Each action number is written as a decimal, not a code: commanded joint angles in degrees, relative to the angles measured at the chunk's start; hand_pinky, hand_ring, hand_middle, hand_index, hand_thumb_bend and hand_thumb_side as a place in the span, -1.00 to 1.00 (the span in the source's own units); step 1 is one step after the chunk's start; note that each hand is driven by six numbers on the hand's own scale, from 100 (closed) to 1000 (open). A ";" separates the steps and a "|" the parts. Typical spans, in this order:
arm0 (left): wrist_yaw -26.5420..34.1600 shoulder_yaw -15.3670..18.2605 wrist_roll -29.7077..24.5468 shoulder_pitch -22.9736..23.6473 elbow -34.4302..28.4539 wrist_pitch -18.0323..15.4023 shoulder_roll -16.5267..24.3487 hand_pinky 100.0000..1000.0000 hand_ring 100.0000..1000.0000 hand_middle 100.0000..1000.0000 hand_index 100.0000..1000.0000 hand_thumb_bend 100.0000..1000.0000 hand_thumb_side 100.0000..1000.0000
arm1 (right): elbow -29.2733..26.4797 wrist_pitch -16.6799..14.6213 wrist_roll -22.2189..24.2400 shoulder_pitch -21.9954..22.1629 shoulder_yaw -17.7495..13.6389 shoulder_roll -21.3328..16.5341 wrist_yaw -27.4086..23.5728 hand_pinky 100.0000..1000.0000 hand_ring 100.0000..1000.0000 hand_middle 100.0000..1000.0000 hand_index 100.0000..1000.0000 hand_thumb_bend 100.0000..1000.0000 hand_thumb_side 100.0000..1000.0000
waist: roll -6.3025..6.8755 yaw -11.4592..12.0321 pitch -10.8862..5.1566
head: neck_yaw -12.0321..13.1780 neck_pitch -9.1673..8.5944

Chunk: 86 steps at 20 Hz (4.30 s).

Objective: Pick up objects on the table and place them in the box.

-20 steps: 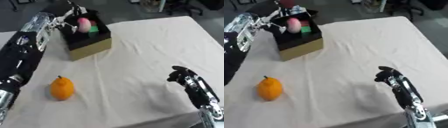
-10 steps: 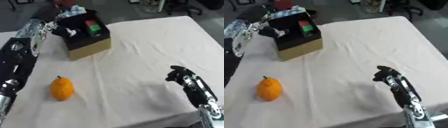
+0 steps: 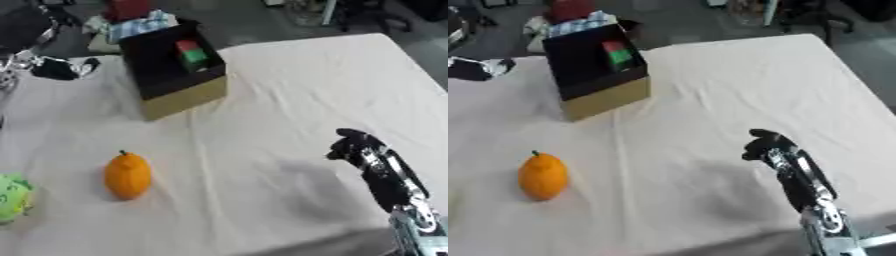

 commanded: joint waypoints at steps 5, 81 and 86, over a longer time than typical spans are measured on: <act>7.08 -0.74 -6.68 8.71 -5.25 -5.13 11.25 0.50 0.26 0.37 0.61 -0.34 -0.08 | -0.45 -0.03 -0.76 -0.23 -0.88 -1.55 0.72 0.32 0.12 0.08 0.56 -1.00 0.38 | 1.29 1.08 -1.00 | -1.49 -0.41; 21.35 2.56 -10.56 12.78 -10.57 8.40 7.94 0.35 -0.05 -0.10 0.21 -1.00 -0.85 | 0.70 0.21 -0.20 1.60 -0.53 -1.91 1.09 0.32 0.11 0.08 0.56 -1.00 0.40 | 1.98 0.62 -3.68 | 4.74 0.82; 14.50 1.02 -11.11 -2.65 1.21 8.45 -2.42 0.34 -0.07 -0.11 0.20 -1.00 -0.85 | 0.85 0.17 0.07 1.58 -0.22 -1.55 0.94 0.32 0.11 0.07 0.56 -1.00 0.41 | 1.47 0.06 -3.50 | 4.88 0.60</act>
